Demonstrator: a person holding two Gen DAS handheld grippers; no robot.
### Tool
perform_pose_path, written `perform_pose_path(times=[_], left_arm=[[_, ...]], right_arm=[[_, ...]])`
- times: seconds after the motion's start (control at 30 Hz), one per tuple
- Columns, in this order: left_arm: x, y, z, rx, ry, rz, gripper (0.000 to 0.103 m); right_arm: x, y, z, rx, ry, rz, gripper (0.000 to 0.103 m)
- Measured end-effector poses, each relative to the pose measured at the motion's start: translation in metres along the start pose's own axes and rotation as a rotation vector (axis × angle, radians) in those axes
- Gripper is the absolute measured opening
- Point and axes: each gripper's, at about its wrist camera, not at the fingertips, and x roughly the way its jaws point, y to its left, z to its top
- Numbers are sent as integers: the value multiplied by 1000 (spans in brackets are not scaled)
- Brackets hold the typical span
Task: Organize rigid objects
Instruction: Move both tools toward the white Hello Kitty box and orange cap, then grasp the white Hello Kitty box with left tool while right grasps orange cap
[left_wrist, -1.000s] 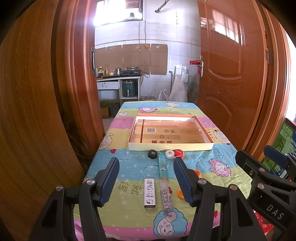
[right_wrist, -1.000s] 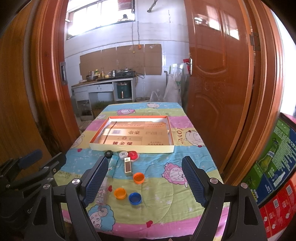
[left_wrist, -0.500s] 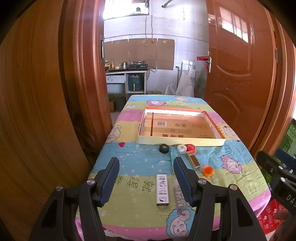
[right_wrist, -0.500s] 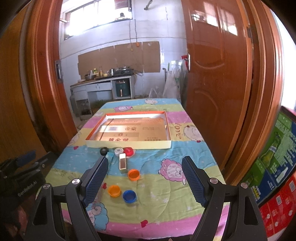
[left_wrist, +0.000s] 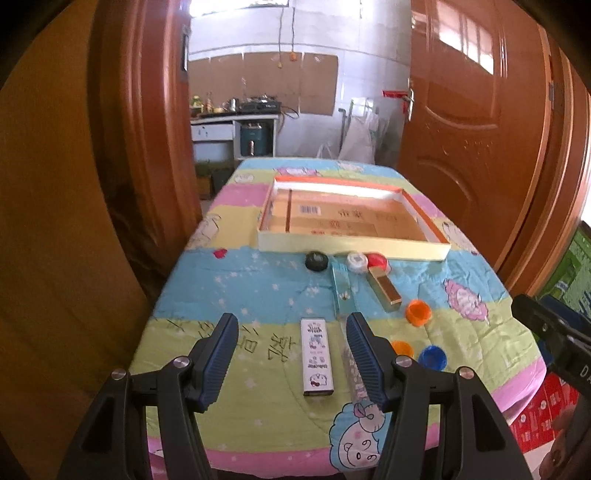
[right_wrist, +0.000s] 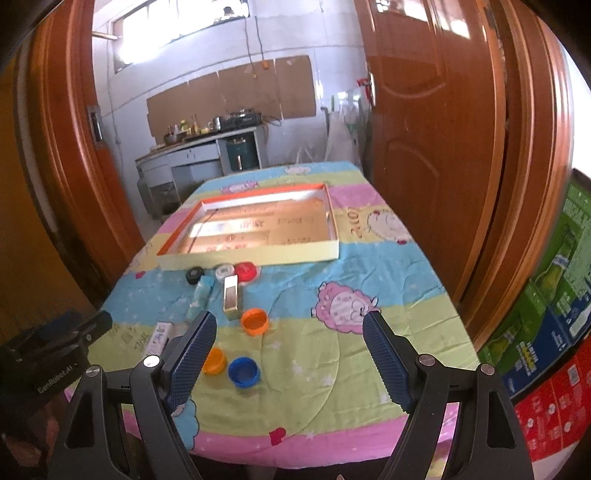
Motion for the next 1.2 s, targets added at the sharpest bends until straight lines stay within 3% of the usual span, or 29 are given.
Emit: perform_pose_path(times=[0.47,0.53,0.63,0.93,1.0,1.17,1.2], left_arm=[[57,2,-21,69,139,-65,61],[65,2,-25,82,158,-60,57],[68,2,-27,89,156,-101,57],[76,3,-28,142,165,-106,56],[78,1,-28,154,156,-97,52],[81,2,-24,149,130,-109,27],[81,3,-24,142,128,-108,27]], right_arm=[[50,-1,-11,4,106,13,82],[59,-3,-13,10,122,22,82],[69,-3,-12,9,136,25,82],[94,3,-10,-15,168,45,82],[99,5,-9,-19,176,49,82],[110,13,-6,-60,206,62,83],[113,15,-6,-71,218,68,82]])
